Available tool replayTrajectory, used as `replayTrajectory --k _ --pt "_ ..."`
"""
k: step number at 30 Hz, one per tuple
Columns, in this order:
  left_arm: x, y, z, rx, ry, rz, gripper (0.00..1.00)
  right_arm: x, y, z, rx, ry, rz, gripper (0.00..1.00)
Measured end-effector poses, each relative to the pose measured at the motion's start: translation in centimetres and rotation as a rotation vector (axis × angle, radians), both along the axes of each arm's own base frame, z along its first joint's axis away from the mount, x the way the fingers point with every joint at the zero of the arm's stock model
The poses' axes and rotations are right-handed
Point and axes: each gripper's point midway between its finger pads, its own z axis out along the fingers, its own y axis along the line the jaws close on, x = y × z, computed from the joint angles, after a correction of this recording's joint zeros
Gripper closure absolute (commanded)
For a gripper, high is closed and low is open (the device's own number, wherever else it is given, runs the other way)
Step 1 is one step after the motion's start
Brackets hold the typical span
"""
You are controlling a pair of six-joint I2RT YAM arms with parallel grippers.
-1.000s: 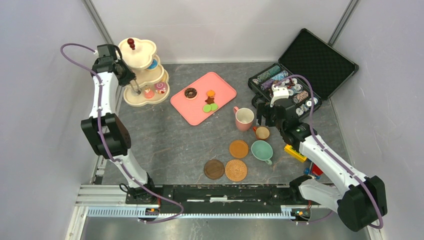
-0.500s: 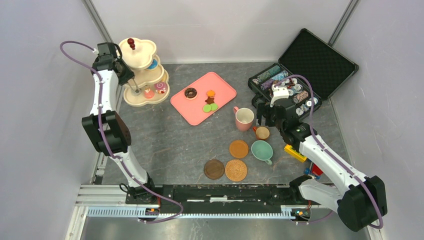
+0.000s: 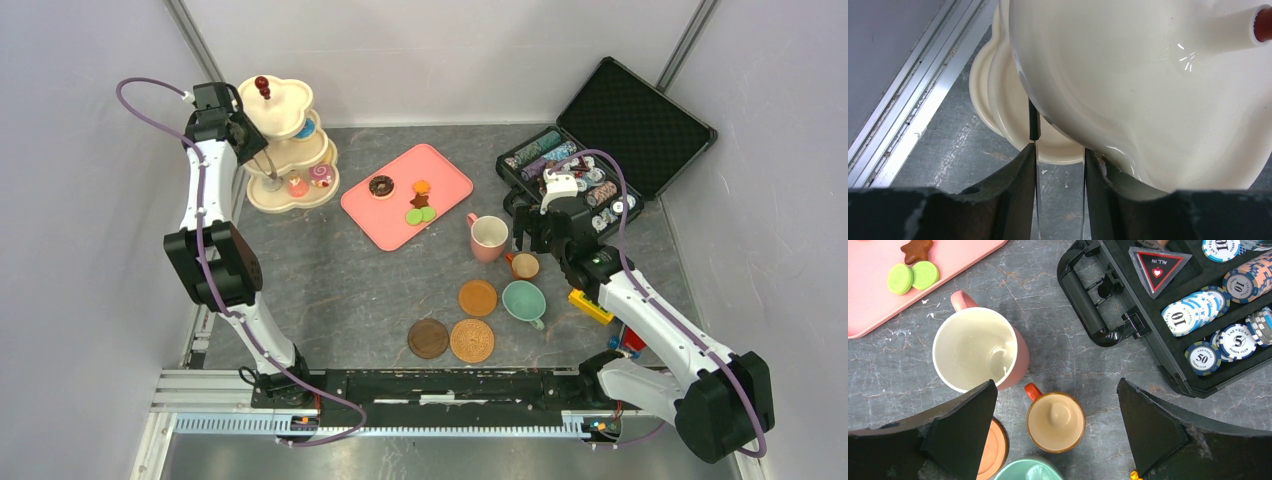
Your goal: Serve the afternoon tea
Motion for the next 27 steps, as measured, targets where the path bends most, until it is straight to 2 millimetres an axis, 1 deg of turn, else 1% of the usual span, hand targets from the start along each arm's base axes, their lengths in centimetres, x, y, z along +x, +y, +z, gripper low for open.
replayTrajectory --k 3,10,13,15,19,22,25,27 --pt "0.0 0.0 0.0 0.0 0.0 0.0 0.5 0.0 0.0 0.0 0.001 0.0 -0.001 0.02" --pt "-0.1 0.2 -0.1 0.001 0.005 0.007 0.5 0.0 0.1 0.0 0.004 0.001 0.003 0.02" --pt "-0.5 0.2 -0.6 0.001 0.017 0.009 0.49 0.0 0.1 0.0 0.005 0.0 0.003 0.02" --pt "-1.1 0.1 -1.1 -0.003 0.035 0.01 0.49 -0.1 0.1 0.1 0.006 -0.002 0.003 0.02" --pt "-3.4 -0.5 -1.9 -0.01 0.066 0.011 0.49 -0.1 0.1 0.5 0.012 -0.015 0.003 0.02" --pt "-5.3 -0.9 -1.5 -0.006 0.064 0.015 0.48 -0.2 0.1 0.7 0.016 -0.02 0.006 0.02" --pt "-7.0 -1.2 -0.5 0.002 0.043 0.018 0.47 -0.2 0.2 0.8 0.019 -0.02 0.01 0.02" --pt "-7.8 -1.5 0.2 0.004 0.026 0.017 0.48 -0.2 0.2 0.8 0.022 -0.022 0.013 0.02"
